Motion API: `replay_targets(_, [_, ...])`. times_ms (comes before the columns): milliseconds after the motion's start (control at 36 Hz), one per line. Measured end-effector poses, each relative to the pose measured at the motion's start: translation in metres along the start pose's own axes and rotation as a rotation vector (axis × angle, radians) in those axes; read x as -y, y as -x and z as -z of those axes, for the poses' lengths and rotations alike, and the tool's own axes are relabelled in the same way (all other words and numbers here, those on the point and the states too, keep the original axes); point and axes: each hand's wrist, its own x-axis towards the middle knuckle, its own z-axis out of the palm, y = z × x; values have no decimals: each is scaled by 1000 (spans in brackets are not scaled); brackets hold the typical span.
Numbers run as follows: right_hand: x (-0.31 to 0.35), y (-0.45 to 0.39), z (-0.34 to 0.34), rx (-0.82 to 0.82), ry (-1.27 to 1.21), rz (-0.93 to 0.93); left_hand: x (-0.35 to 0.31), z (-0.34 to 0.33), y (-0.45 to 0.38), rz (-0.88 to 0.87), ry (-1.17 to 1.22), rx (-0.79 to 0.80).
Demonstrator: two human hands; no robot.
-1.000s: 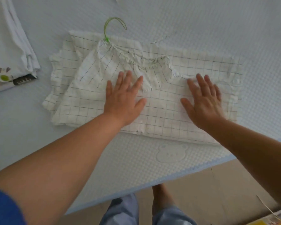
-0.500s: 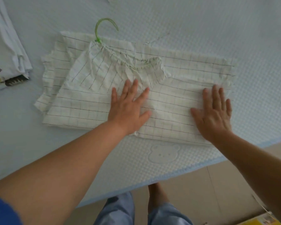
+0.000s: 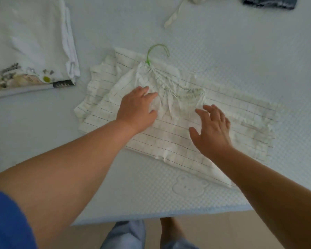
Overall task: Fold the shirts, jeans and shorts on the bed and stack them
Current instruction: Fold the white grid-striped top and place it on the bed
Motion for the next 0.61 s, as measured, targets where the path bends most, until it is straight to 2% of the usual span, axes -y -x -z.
replay_targets(222, [73, -88, -10, -53, -35, 133, 43, 15, -57, 334, 49, -147])
replay_targets(361, [104, -134, -8, -104, -23, 177, 47, 20, -62, 457, 450, -81])
replay_targets(611, [137, -171, 1, 54, -8, 148, 66, 35, -45, 401, 725, -45])
